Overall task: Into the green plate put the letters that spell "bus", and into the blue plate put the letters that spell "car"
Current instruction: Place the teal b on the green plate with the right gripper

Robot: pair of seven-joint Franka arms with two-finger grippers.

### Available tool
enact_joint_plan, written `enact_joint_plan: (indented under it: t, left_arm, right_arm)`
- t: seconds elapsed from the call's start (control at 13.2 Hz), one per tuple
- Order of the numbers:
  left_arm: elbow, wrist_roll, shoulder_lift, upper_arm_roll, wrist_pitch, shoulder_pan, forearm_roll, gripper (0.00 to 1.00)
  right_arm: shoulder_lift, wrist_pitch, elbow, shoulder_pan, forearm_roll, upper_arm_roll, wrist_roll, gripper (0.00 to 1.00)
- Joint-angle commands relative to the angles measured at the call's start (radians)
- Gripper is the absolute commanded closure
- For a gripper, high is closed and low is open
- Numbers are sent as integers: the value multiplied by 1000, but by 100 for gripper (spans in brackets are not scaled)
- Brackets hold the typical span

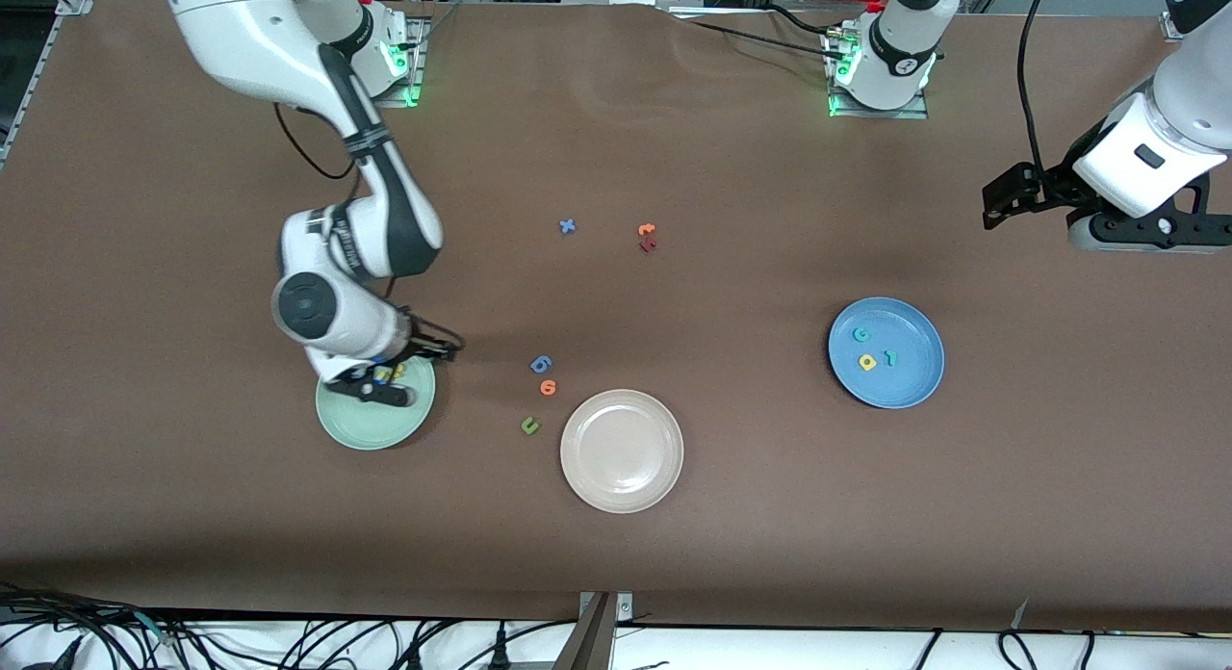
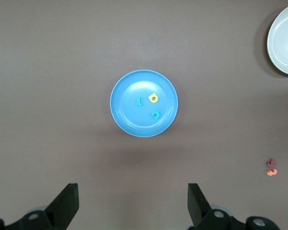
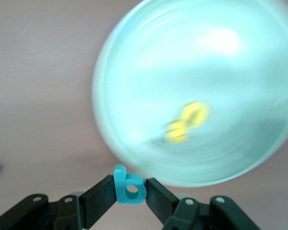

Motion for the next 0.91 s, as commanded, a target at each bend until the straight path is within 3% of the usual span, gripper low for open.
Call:
enact_joint_plan:
  t: [0.0,0.3,0.38,0.46,0.53,0.61,0.84]
  left_arm:
    - [20,19,-3,-10,-28,10,7,0]
    - [20,24,-3,-5,-28,12,4,0]
    - [20,24,-4,-7,-30,12,4,0]
    - [20,24,-9,-7,-39,12,5,0]
    - [20,25,-7,-3,-48,13,5,0]
    - [20,25,-7,-2,-48,15,5,0]
    - [20,22,-9,-6,-53,13,4,0]
  right_arm:
    - [2,-22,-2,-17,17,-54,-177,100]
    - [34,4,-2,-41,16,-72,-263,100]
    - [39,15,-3,-41,16,-72,-263,80]
    - [43,20,-2,-41,16,-72,-263,43]
    - [43,21,-2,-41,16,-74,-262,14]
    - [43,20,-2,-41,16,-74,-257,4]
    - [28,8,1,-41,16,-74,-255,1]
